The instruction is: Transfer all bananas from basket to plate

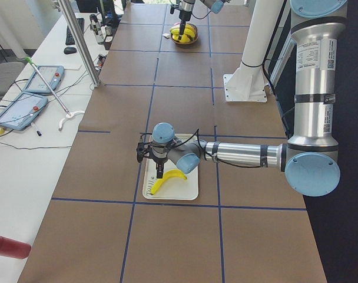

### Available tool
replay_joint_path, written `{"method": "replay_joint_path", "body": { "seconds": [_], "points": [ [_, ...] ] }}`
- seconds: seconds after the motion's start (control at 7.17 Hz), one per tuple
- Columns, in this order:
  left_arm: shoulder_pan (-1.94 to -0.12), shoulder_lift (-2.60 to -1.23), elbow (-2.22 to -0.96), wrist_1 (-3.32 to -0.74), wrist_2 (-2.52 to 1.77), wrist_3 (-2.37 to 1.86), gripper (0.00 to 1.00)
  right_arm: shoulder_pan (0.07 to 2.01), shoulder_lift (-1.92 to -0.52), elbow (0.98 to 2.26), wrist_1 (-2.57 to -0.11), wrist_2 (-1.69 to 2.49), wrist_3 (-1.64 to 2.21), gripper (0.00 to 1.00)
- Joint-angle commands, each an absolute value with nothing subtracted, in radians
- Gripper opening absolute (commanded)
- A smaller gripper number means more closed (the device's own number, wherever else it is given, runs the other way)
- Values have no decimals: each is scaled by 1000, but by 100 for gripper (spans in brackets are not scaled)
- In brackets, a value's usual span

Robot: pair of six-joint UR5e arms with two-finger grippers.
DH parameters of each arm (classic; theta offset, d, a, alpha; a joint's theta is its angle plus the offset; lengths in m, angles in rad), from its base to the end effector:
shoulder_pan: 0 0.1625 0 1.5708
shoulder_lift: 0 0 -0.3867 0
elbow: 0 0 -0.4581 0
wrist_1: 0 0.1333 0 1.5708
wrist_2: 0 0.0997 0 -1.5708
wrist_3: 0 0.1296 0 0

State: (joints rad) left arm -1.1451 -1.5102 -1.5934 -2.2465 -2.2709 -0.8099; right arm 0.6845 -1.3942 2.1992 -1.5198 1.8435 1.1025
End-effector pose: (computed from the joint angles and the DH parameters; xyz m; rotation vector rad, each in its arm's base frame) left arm 0.1915 -0.5428 0.5862 0.1065 0.9036 -0.1342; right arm -0.3601 -0.4209 0.2195 0.2490 -0.8523 0.0851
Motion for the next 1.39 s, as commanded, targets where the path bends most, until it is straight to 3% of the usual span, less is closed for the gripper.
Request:
{"method": "replay_joint_path", "body": {
  "seconds": [0.0,0.28,0.7,0.84,0.98,1.12,1.26],
  "points": [
    [-1195,-1520,-1632,-2205,-2377,-810,99,721,-1590,2276,-1514,1844,944,100],
    [-1193,-1575,-1681,-2105,-2372,-810,99,738,-1714,2263,-1476,1844,888,100],
    [-1192,-1582,-1686,-2105,-2370,-813,99,747,-1721,2145,-1476,1838,888,99],
    [-1192,-1588,-1686,-2105,-2370,-815,99,749,-1718,2120,-1479,1841,887,95],
    [-1192,-1588,-1687,-2105,-2370,-815,99,749,-1720,2111,-1482,1844,885,83],
    [-1192,-1588,-1687,-2105,-2370,-815,99,749,-1720,2109,-1485,1845,884,83],
    [-1192,-1588,-1687,-2105,-2370,-815,99,747,-1715,2102,-1485,1845,884,76]
  ]
}}
